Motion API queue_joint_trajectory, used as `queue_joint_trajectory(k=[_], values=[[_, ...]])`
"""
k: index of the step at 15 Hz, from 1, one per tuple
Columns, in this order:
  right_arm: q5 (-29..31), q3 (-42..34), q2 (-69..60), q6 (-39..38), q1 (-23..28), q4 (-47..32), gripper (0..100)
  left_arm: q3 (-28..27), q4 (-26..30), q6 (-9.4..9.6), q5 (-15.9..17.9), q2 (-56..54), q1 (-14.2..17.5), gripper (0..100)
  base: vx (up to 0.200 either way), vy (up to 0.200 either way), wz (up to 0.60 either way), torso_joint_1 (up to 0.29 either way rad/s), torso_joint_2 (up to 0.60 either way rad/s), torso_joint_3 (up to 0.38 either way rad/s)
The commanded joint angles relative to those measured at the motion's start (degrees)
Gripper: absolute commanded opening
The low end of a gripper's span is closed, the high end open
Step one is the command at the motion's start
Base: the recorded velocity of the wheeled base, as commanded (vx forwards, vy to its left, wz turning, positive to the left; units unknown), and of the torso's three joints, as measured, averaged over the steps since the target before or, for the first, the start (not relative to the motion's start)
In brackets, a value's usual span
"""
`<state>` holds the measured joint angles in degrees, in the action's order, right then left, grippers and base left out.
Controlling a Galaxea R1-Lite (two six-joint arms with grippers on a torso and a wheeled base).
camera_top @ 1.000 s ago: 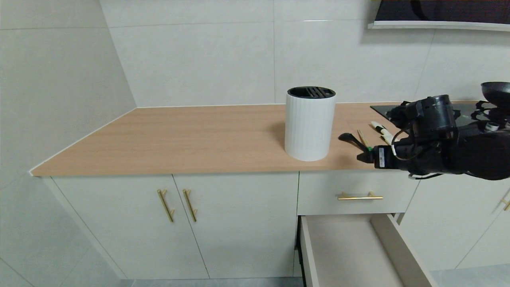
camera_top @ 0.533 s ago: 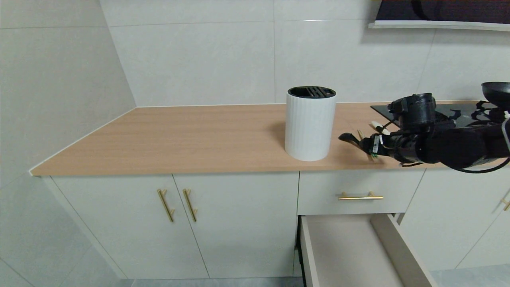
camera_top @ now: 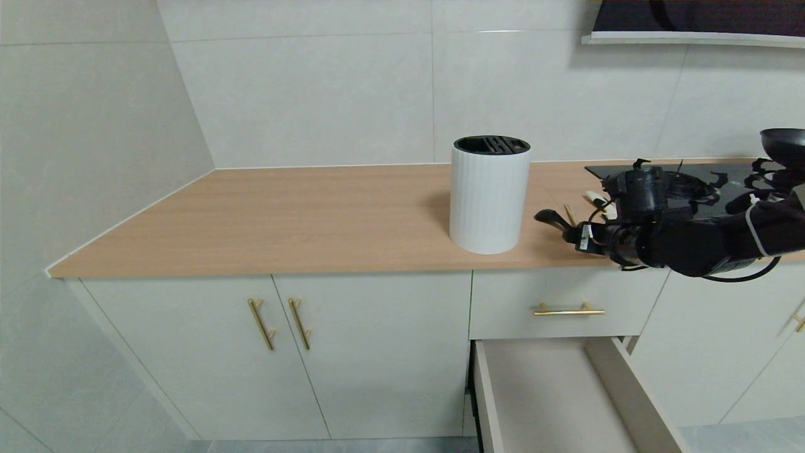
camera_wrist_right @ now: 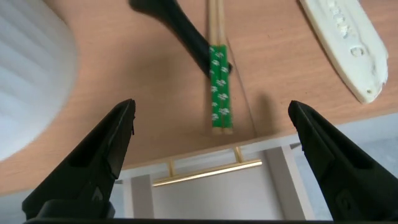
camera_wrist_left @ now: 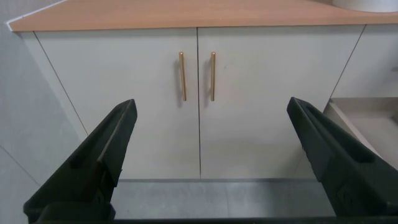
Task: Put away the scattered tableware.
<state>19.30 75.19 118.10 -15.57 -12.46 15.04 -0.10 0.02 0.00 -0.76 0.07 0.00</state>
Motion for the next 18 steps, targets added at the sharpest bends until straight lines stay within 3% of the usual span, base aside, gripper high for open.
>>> queue_joint_trajectory(k=[1, 11, 12, 18], values=[[0.04, 0.31, 0.81, 0.01, 0.33, 0.07, 100, 0.01, -0.02, 0.00, -0.04, 0.01, 0.00, 100, 0.000, 0.000, 0.00, 0.000, 0.00, 0.000], [0.04, 0.66, 3.01, 0.89, 0.33, 0.07, 100, 0.01, 0.06, 0.00, -0.04, 0.01, 0.00, 100, 0.000, 0.000, 0.00, 0.000, 0.00, 0.000], [0.04, 0.83, 3.27, 0.80, 0.42, 0.25, 0, 0.01, -0.02, 0.00, -0.04, 0.01, 0.00, 100, 0.000, 0.000, 0.00, 0.000, 0.00, 0.000], [0.04, 0.31, 1.96, 0.71, 0.59, 2.18, 0, 0.01, -0.02, 0.00, -0.04, 0.01, 0.00, 100, 0.000, 0.000, 0.00, 0.000, 0.00, 0.000]])
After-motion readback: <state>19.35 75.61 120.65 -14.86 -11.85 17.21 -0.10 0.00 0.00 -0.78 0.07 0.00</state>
